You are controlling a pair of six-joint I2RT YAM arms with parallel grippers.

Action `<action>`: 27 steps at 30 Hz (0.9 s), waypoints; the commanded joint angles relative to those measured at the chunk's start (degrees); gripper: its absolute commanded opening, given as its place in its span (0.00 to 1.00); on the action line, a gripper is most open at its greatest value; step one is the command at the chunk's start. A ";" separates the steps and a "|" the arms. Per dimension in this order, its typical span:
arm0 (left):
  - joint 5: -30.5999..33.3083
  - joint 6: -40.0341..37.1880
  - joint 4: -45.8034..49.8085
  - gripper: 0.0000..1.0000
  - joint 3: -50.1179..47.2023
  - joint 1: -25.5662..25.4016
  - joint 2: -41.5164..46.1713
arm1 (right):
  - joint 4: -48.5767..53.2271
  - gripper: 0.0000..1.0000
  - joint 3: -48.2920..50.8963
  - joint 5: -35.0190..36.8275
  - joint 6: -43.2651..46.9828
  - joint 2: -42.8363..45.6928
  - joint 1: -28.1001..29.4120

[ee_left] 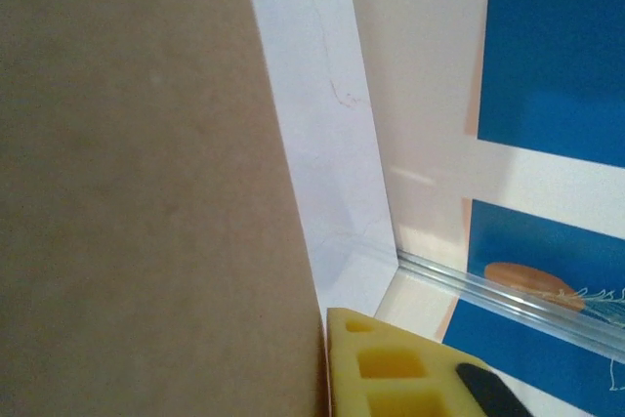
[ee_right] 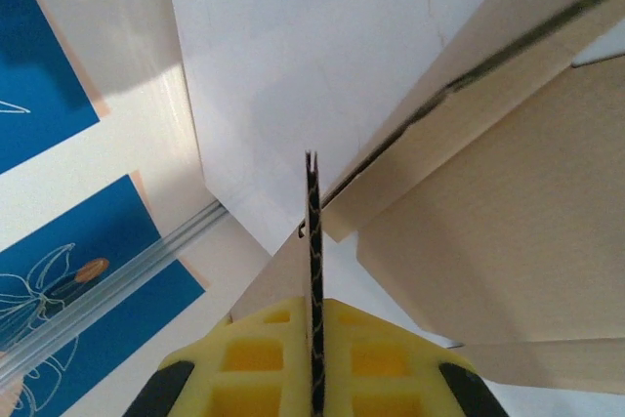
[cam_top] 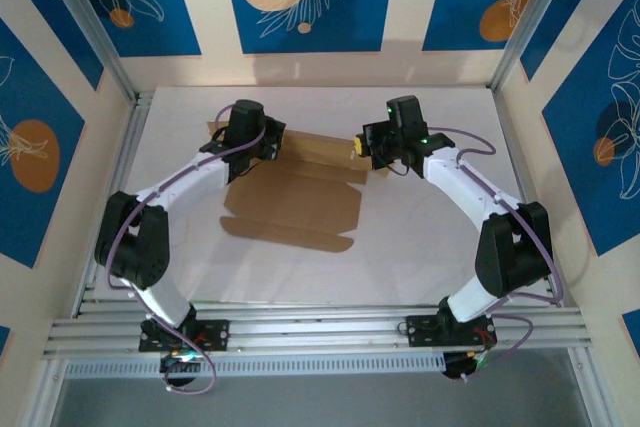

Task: Fold the paper box

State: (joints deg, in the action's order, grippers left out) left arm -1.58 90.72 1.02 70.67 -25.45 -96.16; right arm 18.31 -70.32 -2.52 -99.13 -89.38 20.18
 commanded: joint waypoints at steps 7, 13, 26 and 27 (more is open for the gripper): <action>-1.84 -0.59 -6.06 0.15 -2.70 0.05 2.16 | 2.40 0.01 -1.39 -0.45 -2.10 0.20 0.19; -1.84 0.16 -8.04 0.21 -4.17 0.05 2.72 | 1.15 0.01 -0.96 -0.41 -2.62 -0.86 0.47; -2.37 1.13 -9.36 0.17 -4.92 -0.10 3.52 | -0.33 0.00 0.43 0.26 -2.55 -0.92 0.57; -2.37 1.11 -9.37 0.15 -5.01 -0.12 3.68 | -0.46 0.00 0.46 0.29 -2.64 -1.02 0.60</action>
State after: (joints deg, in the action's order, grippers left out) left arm -2.79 91.15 -5.41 65.95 -25.36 -94.94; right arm 17.58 -70.37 -1.87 -101.03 -89.47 20.18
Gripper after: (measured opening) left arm 0.159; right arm 0.067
